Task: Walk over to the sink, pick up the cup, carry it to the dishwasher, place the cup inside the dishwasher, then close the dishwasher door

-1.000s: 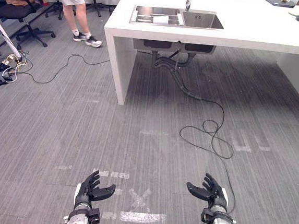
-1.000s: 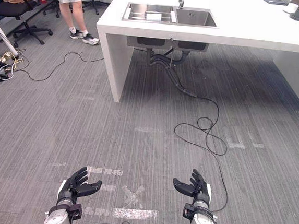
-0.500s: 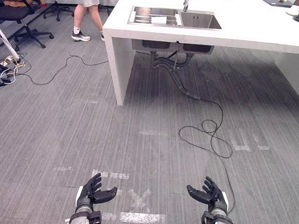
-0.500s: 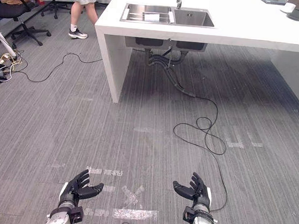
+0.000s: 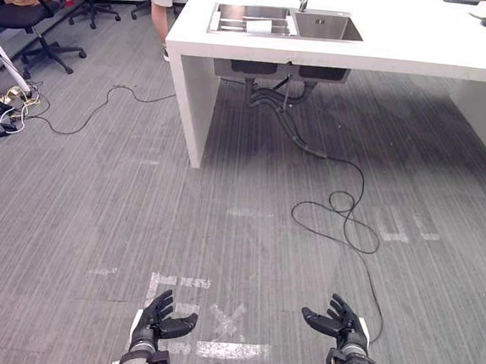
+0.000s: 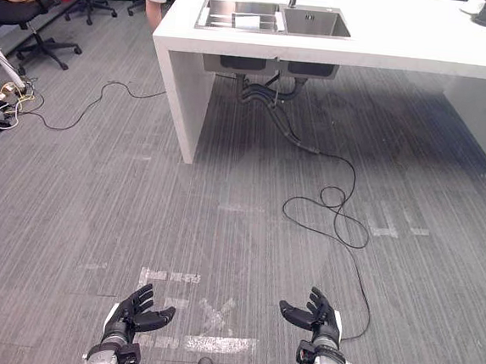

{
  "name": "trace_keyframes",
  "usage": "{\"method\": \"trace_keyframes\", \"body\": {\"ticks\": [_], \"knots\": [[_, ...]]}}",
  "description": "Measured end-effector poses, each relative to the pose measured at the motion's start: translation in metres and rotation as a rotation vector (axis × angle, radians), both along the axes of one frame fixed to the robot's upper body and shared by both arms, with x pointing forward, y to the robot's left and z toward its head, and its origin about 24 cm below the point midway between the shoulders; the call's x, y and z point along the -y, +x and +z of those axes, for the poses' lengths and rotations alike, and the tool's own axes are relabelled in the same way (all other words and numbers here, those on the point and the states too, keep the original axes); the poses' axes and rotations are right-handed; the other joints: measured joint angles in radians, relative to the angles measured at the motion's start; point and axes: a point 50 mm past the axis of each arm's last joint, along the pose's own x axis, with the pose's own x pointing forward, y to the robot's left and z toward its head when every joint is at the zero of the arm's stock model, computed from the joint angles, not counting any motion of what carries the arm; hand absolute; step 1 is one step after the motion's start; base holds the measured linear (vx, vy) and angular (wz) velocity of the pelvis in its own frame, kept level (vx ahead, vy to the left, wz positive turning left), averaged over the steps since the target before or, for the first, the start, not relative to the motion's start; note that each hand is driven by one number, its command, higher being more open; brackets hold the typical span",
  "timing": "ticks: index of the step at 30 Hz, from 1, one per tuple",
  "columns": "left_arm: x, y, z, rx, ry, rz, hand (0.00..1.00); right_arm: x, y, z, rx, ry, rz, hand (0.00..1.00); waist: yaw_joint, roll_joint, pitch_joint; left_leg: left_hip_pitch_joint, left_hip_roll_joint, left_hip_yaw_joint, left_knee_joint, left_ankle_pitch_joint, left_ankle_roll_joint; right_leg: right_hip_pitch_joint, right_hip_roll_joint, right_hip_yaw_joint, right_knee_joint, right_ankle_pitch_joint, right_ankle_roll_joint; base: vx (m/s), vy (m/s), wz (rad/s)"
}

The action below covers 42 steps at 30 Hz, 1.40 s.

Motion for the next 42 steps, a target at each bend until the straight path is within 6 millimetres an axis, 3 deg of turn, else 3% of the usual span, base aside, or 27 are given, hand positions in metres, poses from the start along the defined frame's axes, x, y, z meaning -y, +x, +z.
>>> {"method": "trace_keyframes", "body": {"ticks": [2, 3, 4, 5, 8, 10, 12, 13, 14, 15, 17, 19, 20, 21, 22, 23, 25, 27, 28, 30, 31, 32, 35, 37, 38, 39, 42], "knots": [[0.001, 0.003, 0.004, 0.024, 0.002, -0.008, 0.90, 0.002, -0.002, -0.001, -0.009, -0.006, -0.003, 0.90, 0.000, -0.008, 0.023, -0.031, -0.002, 0.019, 0.126, -0.094, 0.028, -0.058, -0.030, -0.015, 0.198, -0.097, 0.046, 0.01, 0.009, -0.06], [0.001, 0.005, 0.005, 0.030, 0.003, -0.012, 0.90, 0.002, -0.002, 0.000, -0.009, -0.008, -0.002, 0.90, 0.003, -0.006, 0.029, -0.031, -0.001, 0.021, 0.146, -0.110, 0.032, -0.086, -0.036, -0.016, 0.269, -0.103, 0.050, 0.05, 0.033, -0.08], [0.001, 0.009, 0.010, 0.053, 0.012, -0.024, 0.90, 0.000, -0.001, 0.000, -0.008, -0.007, 0.008, 0.90, 0.004, -0.009, 0.042, -0.028, 0.005, 0.021, 0.182, -0.137, 0.037, -0.160, -0.048, -0.016, 0.445, -0.098, 0.060, 0.11, 0.019, 0.04], [-0.001, 0.016, 0.016, 0.088, 0.028, -0.037, 0.90, -0.004, -0.002, 0.000, -0.007, -0.005, 0.022, 0.90, 0.003, -0.024, 0.063, -0.016, 0.006, 0.016, 0.225, -0.168, 0.041, -0.233, -0.071, -0.018, 0.624, -0.097, 0.059, 0.15, 0.010, 0.10], [0.000, 0.024, 0.025, 0.138, 0.035, -0.025, 0.90, -0.009, -0.004, 0.004, 0.007, -0.001, 0.046, 0.90, -0.002, -0.035, 0.075, 0.013, 0.018, 0.001, 0.296, -0.246, 0.043, -0.336, -0.131, -0.030, 0.777, -0.148, 0.044, 0.22, -0.022, 0.09], [0.001, 0.029, 0.030, 0.164, 0.037, -0.021, 0.90, -0.009, 0.001, 0.008, 0.030, -0.005, 0.051, 0.90, -0.007, -0.034, 0.077, 0.048, 0.030, -0.007, 0.294, -0.278, 0.033, -0.374, -0.148, -0.049, 0.708, -0.155, 0.051, 0.41, -0.095, 0.06], [0.002, 0.041, 0.035, 0.198, 0.027, -0.017, 0.90, -0.007, 0.005, 0.010, 0.039, -0.014, 0.056, 0.90, -0.009, -0.031, 0.076, 0.078, 0.062, -0.024, 0.277, -0.297, -0.007, -0.416, -0.125, -0.054, 0.506, -0.134, 0.053, 0.41, -0.128, 0.19], [0.001, 0.044, 0.035, 0.201, 0.026, -0.015, 0.90, -0.006, 0.006, 0.009, 0.037, -0.016, 0.057, 0.90, -0.011, -0.031, 0.076, 0.090, 0.070, -0.031, 0.261, -0.301, -0.017, -0.418, -0.111, -0.040, 0.425, -0.106, 0.051, 0.40, -0.154, 0.31], [0.001, 0.047, 0.035, 0.204, 0.028, -0.016, 0.90, -0.004, 0.005, 0.009, 0.033, -0.022, 0.058, 0.90, -0.019, -0.034, 0.073, 0.111, 0.079, -0.051, 0.239, -0.309, -0.042, -0.413, -0.090, -0.016, 0.333, -0.012, 0.046, 0.58, -0.220, 0.51], [0.002, 0.047, 0.032, 0.189, 0.025, -0.015, 0.90, 0.000, 0.003, 0.008, 0.018, -0.035, 0.057, 0.90, -0.031, -0.030, 0.068, 0.141, 0.097, -0.075, 0.222, -0.320, -0.071, -0.391, -0.078, -0.018, 0.318, 0.095, 0.006, 0.73, -0.268, 0.46], [0.011, 0.049, 0.028, 0.177, -0.003, -0.014, 0.90, 0.009, 0.010, 0.010, 0.016, -0.063, 0.057, 0.90, -0.033, 0.012, 0.070, 0.143, 0.142, -0.070, 0.236, -0.274, -0.117, -0.375, -0.051, -0.048, 0.346, 0.043, -0.033, 0.67, -0.235, 0.32], [0.023, 0.047, 0.026, 0.173, -0.043, -0.002, 0.90, 0.013, 0.005, 0.011, 0.013, -0.075, 0.052, 0.90, -0.040, 0.029, 0.084, 0.096, 0.161, -0.061, 0.471, -0.178, -0.107, -0.255, -0.040, -0.087, 0.295, 0.022, -0.051, 0.55, -0.208, 0.45], [0.028, 0.045, 0.028, 0.183, -0.062, 0.004, 0.90, 0.009, 0.002, 0.013, 0.024, -0.070, 0.063, 0.90, -0.030, 0.033, 0.086, -0.005, 0.203, -0.052, 0.737, -0.048, -0.101, -0.145, -0.024, -0.098, 0.222, 0.021, -0.053, 0.40, -0.145, 0.31], [0.030, 0.043, 0.029, 0.191, -0.069, 0.005, 0.90, 0.005, 0.000, 0.014, 0.038, -0.063, 0.071, 0.90, -0.022, 0.036, 0.088, -0.058, 0.230, -0.045, 0.858, -0.035, -0.104, -0.093, -0.011, -0.098, 0.185, 0.020, -0.053, 0.58, -0.191, 0.13], [0.031, 0.044, 0.033, 0.215, -0.075, 0.008, 0.90, 0.001, 0.003, 0.019, 0.077, -0.059, 0.072, 0.90, -0.002, 0.041, 0.091, -0.150, 0.269, -0.033, 1.026, -0.056, -0.109, -0.013, 0.011, -0.095, 0.116, 0.015, -0.061, 0.42, -0.111, -0.22], [0.031, 0.046, 0.036, 0.230, -0.076, 0.011, 0.90, -0.003, 0.008, 0.023, 0.113, -0.041, 0.059, 0.90, 0.015, 0.036, 0.094, -0.238, 0.295, -0.015, 1.093, -0.082, -0.113, 0.040, 0.022, -0.082, 0.063, 0.010, -0.069, 0.39, -0.100, -0.34], [0.032, 0.048, 0.039, 0.248, -0.082, 0.015, 0.90, -0.009, 0.018, 0.030, 0.162, -0.026, 0.055, 0.90, 0.039, 0.038, 0.094, -0.342, 0.316, 0.016, 1.044, -0.109, -0.112, 0.091, 0.025, -0.053, 0.000, 0.008, -0.068, 0.32, -0.018, -0.50], [0.033, 0.047, 0.039, 0.248, -0.092, 0.023, 0.90, -0.013, 0.024, 0.031, 0.178, -0.016, 0.052, 0.90, 0.058, 0.032, 0.103, -0.372, 0.314, 0.062, 0.872, -0.130, -0.106, 0.134, 0.010, -0.015, -0.023, -0.008, -0.044, 0.35, 0.114, -0.46], [0.034, 0.046, 0.039, 0.244, -0.099, 0.028, 0.90, -0.013, 0.024, 0.031, 0.175, -0.016, 0.048, 0.90, 0.059, 0.031, 0.111, -0.366, 0.290, 0.074, 0.708, -0.129, -0.109, 0.160, -0.006, -0.005, -0.022, -0.034, -0.024, 0.40, 0.242, -0.24], [0.035, 0.045, 0.038, 0.241, -0.102, 0.030, 0.90, -0.010, 0.021, 0.027, 0.152, -0.024, 0.045, 0.90, 0.057, 0.043, 0.107, -0.332, 0.249, 0.082, 0.388, -0.058, -0.115, 0.175, -0.020, 0.013, -0.011, -0.080, 0.017, 0.35, 0.239, -0.27], [0.034, 0.044, 0.035, 0.227, -0.100, 0.030, 0.90, -0.008, 0.018, 0.020, 0.112, -0.025, 0.045, 0.90, 0.062, 0.057, 0.099, -0.301, 0.241, 0.081, 0.291, 0.077, -0.059, 0.191, -0.021, 0.040, -0.003, -0.109, 0.040, 0.38, 0.244, -0.28], [0.028, 0.045, 0.032, 0.210, -0.076, 0.026, 0.90, -0.014, 0.017, 0.012, 0.065, -0.003, 0.048, 0.90, 0.063, 0.009, 0.099, -0.288, 0.195, 0.104, 0.282, 0.053, -0.048, 0.198, -0.066, 0.061, -0.007, -0.118, 0.035, 0.46, 0.284, -0.11], [0.025, 0.049, 0.034, 0.217, -0.064, 0.010, 0.90, -0.012, 0.012, 0.007, 0.032, -0.003, 0.042, 0.90, 0.060, -0.014, 0.100, -0.289, 0.145, 0.117, 0.318, -0.020, -0.023, 0.175, -0.117, 0.104, 0.070, -0.127, 0.049, 0.38, 0.192, 0.08], [0.022, 0.042, 0.031, 0.194, -0.055, 0.008, 0.90, -0.016, 0.012, 0.006, 0.028, 0.010, 0.053, 0.90, 0.061, -0.019, 0.101, -0.208, 0.122, 0.152, 0.295, -0.074, -0.011, 0.057, -0.149, 0.134, 0.391, -0.102, 0.135, 0.45, 0.202, -0.25], [0.023, 0.040, 0.030, 0.185, -0.047, -0.013, 0.90, -0.020, 0.011, 0.005, 0.026, 0.019, 0.061, 0.90, 0.049, -0.024, 0.102, -0.152, 0.108, 0.156, 0.280, -0.093, 0.003, -0.041, -0.167, 0.146, 0.638, -0.056, 0.225, 0.47, 0.136, -0.01], [0.021, 0.042, 0.032, 0.190, -0.035, -0.037, 0.90, -0.023, 0.010, 0.004, 0.020, 0.026, 0.070, 0.90, 0.038, -0.029, 0.105, -0.098, 0.100, 0.150, 0.280, -0.119, 0.006, -0.106, -0.174, 0.143, 0.781, -0.075, 0.196, 0.38, 0.062, 0.13], [0.023, 0.049, 0.041, 0.238, -0.038, -0.039, 0.90, -0.026, 0.013, 0.007, 0.037, 0.031, 0.084, 0.90, 0.023, -0.037, 0.101, -0.016, 0.099, 0.135, 0.267, -0.154, -0.014, -0.225, -0.174, 0.088, 0.822, -0.120, 0.130, 0.36, -0.034, 0.24]]}}
